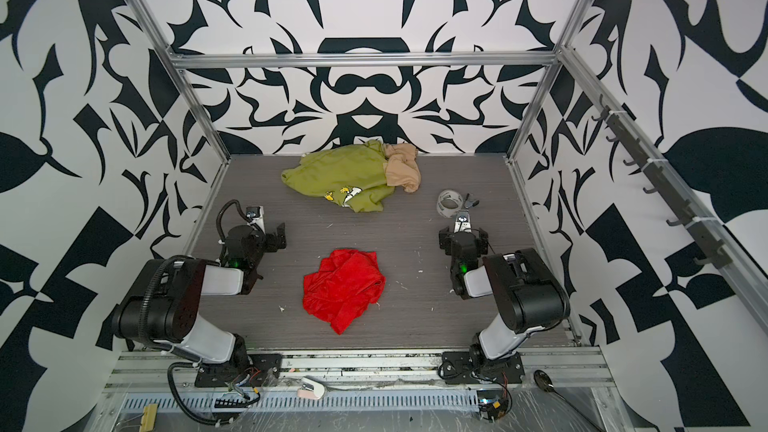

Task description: Pick out a specific cloth from the pile

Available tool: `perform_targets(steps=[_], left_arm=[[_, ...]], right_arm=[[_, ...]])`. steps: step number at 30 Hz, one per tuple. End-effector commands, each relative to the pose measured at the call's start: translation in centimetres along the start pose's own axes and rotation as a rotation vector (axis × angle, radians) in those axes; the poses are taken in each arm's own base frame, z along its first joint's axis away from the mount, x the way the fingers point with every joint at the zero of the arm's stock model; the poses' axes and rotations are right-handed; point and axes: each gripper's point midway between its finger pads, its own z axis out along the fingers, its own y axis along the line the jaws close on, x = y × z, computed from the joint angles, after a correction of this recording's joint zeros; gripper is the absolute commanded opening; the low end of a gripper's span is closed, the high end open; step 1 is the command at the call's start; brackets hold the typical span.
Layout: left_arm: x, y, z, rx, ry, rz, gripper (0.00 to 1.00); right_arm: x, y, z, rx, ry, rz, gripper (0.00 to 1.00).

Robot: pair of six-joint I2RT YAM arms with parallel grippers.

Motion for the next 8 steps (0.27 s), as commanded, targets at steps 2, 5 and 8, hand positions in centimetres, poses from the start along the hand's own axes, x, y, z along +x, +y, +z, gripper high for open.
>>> perform_targets(steps=[2,5,8], left_arm=[[-1.24,-0.07,0.22,0.006,-0.04,-0.01,1.0],[-1.26,-0.05,0.19,0.006,-0.041,-0.01,0.99],[-1.21,-0.03,0.14,0.006,-0.041,-0.012,0.99]], right_arm=[[-2.2,0.76,0.19,-0.068,-0.043,0.042,0.99],[-2.15,0.74,0.26,-0.073,-0.04,0.045,0.99],[-2.18,0.73,0.15,-0.074,-0.044,0.044,0.99]])
